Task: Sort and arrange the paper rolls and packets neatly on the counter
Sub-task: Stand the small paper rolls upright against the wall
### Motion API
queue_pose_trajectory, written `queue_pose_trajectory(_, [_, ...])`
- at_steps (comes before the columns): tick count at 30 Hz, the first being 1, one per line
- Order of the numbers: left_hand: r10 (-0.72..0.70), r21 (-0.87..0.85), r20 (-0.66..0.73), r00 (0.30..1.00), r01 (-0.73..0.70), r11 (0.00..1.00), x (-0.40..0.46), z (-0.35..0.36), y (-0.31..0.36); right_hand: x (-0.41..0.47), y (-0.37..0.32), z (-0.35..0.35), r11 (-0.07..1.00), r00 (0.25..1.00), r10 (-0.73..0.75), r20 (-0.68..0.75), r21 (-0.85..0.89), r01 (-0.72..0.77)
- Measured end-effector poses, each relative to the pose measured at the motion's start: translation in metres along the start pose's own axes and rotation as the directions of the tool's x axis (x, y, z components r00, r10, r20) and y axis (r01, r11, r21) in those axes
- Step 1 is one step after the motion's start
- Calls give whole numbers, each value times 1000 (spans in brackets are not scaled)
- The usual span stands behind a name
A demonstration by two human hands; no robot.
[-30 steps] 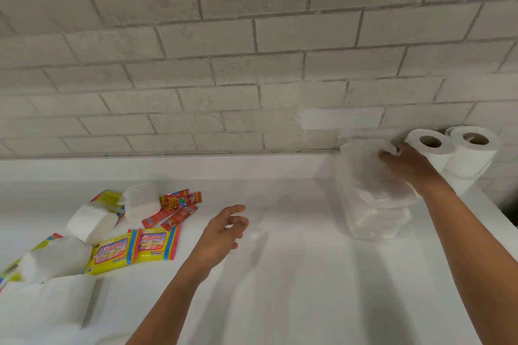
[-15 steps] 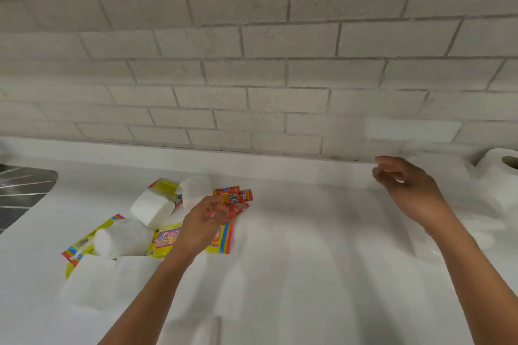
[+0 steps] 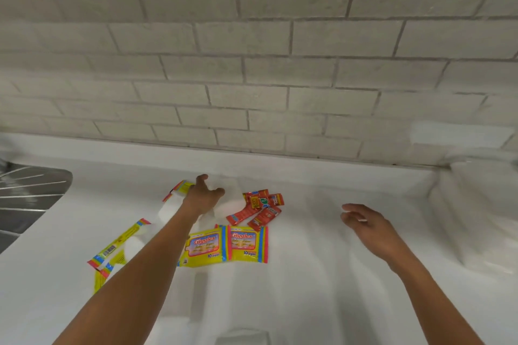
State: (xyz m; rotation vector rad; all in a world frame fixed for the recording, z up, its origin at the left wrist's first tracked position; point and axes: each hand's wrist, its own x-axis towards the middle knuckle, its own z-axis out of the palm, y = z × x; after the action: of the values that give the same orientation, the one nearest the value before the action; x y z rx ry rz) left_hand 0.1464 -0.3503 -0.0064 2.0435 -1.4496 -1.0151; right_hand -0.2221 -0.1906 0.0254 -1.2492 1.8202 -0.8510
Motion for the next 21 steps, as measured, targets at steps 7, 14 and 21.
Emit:
queue_pose_trajectory(7, [-78,66,40,996,75,995,29,15,5,-9,13,34,995,996,91,7,27,-92])
queue_pose_trajectory(14, [-132,54,79,988,128,990,45,28,5,-22,27,42,986,988,154,-18,64,-153])
queue_pose_trajectory(21, [-70,34,28,997,69,997,42,36,5,-28,35,47,978,982,186,-20,101,-183])
